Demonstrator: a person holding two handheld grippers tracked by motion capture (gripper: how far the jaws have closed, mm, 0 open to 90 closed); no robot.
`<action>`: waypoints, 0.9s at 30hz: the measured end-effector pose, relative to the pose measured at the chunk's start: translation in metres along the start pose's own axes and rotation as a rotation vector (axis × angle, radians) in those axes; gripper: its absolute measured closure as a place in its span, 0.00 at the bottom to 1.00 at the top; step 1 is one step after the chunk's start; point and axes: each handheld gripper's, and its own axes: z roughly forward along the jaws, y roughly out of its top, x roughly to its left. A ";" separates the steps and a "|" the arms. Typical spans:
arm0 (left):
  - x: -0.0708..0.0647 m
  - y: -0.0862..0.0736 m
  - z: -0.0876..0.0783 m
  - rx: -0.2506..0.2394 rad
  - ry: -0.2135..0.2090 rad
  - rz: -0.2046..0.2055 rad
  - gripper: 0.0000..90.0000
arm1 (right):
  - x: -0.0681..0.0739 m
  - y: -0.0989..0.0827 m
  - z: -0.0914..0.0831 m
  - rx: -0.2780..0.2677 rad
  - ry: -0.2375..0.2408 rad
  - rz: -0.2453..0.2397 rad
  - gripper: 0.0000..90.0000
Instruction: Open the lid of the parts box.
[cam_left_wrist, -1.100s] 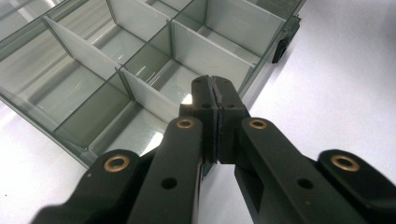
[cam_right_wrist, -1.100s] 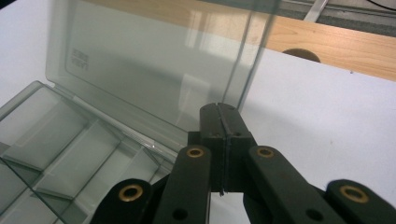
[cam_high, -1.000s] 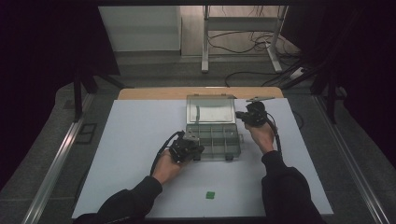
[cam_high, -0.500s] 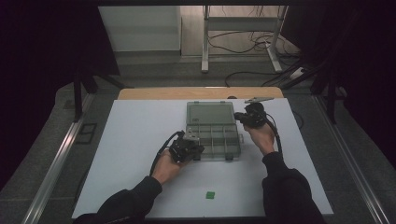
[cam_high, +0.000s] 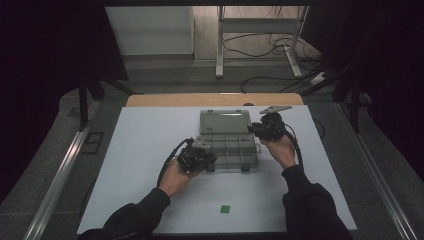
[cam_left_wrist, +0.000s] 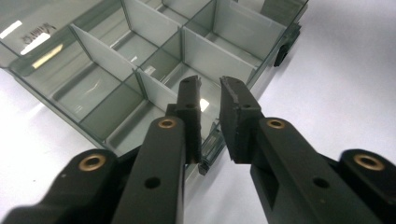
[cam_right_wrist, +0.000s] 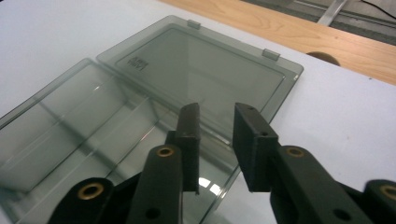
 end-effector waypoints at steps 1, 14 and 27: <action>0.000 0.000 -0.001 -0.003 0.002 -0.002 0.83 | 0.002 -0.001 -0.001 0.002 0.002 -0.004 0.77; 0.001 0.000 -0.019 -0.011 0.008 -0.024 0.63 | 0.021 -0.002 -0.017 0.007 0.025 -0.053 0.61; 0.006 -0.006 -0.037 -0.018 0.031 -0.036 0.44 | 0.037 -0.011 -0.031 0.006 0.038 -0.082 0.51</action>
